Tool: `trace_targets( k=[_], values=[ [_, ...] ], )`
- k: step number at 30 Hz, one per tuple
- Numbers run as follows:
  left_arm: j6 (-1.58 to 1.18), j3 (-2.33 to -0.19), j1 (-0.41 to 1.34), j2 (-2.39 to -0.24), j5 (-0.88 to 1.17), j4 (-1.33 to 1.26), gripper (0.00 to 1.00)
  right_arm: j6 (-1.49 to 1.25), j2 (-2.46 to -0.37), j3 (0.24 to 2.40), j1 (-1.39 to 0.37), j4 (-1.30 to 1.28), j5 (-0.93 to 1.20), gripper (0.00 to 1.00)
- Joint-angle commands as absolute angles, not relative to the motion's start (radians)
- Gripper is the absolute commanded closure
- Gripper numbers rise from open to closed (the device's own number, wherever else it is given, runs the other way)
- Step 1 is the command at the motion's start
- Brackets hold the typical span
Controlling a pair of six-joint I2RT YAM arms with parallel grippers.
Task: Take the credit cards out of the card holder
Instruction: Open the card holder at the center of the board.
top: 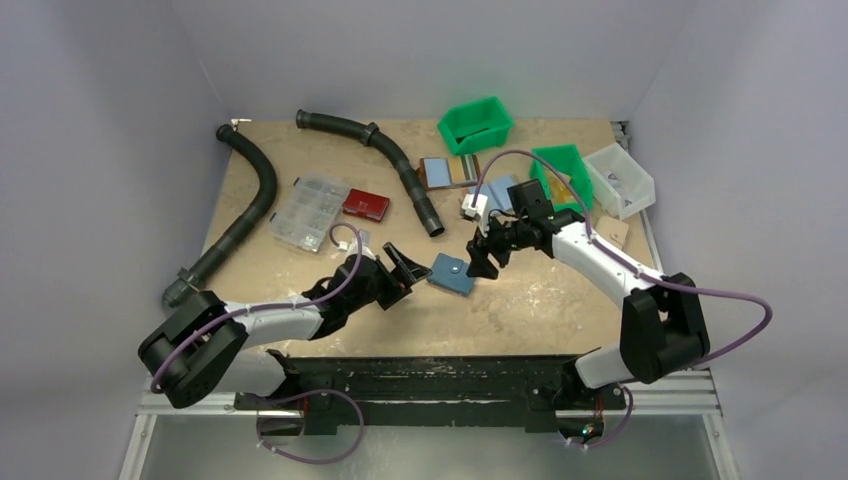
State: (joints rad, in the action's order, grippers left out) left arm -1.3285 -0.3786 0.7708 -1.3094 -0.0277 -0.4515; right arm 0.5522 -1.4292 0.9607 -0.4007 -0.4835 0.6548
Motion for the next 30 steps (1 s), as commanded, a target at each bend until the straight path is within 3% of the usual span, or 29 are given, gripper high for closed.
trace_targets(
  k=[1,6,16,30],
  values=[
    [-1.398,-0.361,0.789,-1.328,-0.104,-0.561,0.11,0.675,-1.467,1.059,-0.403,-0.568,0.767,0.31],
    [-1.409,-0.332,0.790,-1.360,-0.108,-0.627,0.10,0.769,-1.514,1.110,-0.403,-0.575,0.831,0.31],
    [-1.437,-0.251,0.789,-1.507,-0.106,-0.938,0.14,0.775,-1.418,0.918,-0.400,-0.352,0.780,0.30],
    [-1.531,-0.273,0.790,-1.671,-0.133,-0.989,0.14,0.883,-1.427,0.940,-0.399,-0.440,0.775,0.30]
  ],
)
